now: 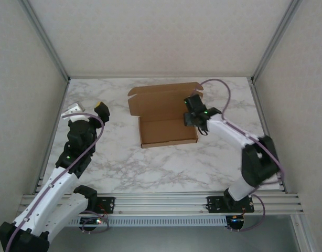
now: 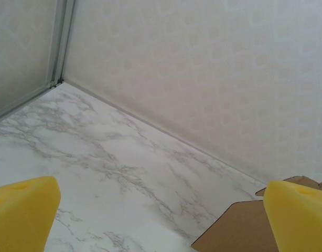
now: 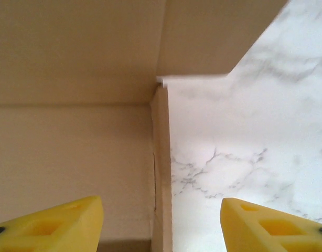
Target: Fold the paper box
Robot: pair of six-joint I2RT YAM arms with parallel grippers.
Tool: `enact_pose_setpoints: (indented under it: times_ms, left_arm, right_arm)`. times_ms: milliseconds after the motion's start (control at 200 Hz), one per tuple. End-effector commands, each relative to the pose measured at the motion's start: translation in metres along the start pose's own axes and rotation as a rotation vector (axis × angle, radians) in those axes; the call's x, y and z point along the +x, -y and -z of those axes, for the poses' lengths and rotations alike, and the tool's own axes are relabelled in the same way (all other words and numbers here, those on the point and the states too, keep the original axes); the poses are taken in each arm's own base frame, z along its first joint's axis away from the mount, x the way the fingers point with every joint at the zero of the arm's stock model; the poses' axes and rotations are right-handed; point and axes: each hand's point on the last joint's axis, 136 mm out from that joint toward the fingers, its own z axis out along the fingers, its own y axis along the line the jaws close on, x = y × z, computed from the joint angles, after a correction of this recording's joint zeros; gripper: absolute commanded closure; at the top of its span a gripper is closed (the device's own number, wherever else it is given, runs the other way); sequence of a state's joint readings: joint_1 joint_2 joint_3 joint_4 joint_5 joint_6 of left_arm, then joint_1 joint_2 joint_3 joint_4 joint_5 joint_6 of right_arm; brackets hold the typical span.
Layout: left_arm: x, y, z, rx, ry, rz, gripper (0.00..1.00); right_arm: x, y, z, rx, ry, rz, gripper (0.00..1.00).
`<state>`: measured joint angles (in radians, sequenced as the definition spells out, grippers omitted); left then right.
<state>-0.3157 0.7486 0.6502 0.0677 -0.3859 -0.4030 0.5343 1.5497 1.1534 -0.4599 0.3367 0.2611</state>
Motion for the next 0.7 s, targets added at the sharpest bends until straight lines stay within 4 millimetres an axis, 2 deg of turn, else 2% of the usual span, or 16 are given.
enact_pose_setpoints:
  times_ms: [0,55,135,180,240,310,375,406,511,586,696]
  left_arm:
    - [-0.014,0.018,0.003,0.086,0.041,0.091,0.04]
    - [-0.017,0.023,0.002,0.111,0.046,0.132,0.07]
    - [-0.021,0.033,0.001,0.155,0.053,0.130,0.07]
    - [-0.022,0.037,-0.002,0.162,0.047,0.121,0.07]
    - [-0.016,0.042,-0.011,0.150,0.008,0.080,0.04]
    - [-0.003,0.055,-0.023,0.172,-0.078,0.008,0.03]
    - [0.010,0.062,-0.034,0.185,-0.129,-0.025,0.03]
    - [0.013,0.064,-0.039,0.184,-0.139,-0.039,0.03]
    - [0.019,0.061,-0.056,0.135,-0.145,-0.064,0.03]
    - [0.020,0.059,-0.066,0.115,-0.144,-0.060,0.03]
    - [0.025,0.060,-0.074,0.116,-0.148,-0.054,0.03]
  right_arm:
    - [-0.043,0.004,0.046,-0.070,0.247,-0.062,0.39]
    - [-0.058,0.014,0.068,-0.063,0.356,-0.106,0.40]
    - [-0.075,0.004,0.092,-0.168,0.478,-0.029,0.39]
    - [-0.076,0.001,0.092,-0.173,0.501,0.030,0.39]
    - [-0.076,0.009,0.086,-0.124,0.439,0.039,0.41]
    - [-0.084,0.010,0.096,-0.141,0.428,0.045,0.40]
    - [-0.089,0.003,0.111,-0.193,0.513,0.103,0.40]
    - [-0.090,0.003,0.118,-0.197,0.551,0.130,0.37]
    - [-0.087,0.008,0.111,-0.161,0.544,0.246,0.37]
    - [-0.090,0.022,0.102,-0.131,0.531,0.240,0.37]
    - [-0.096,0.044,0.095,-0.117,0.600,0.206,0.36]
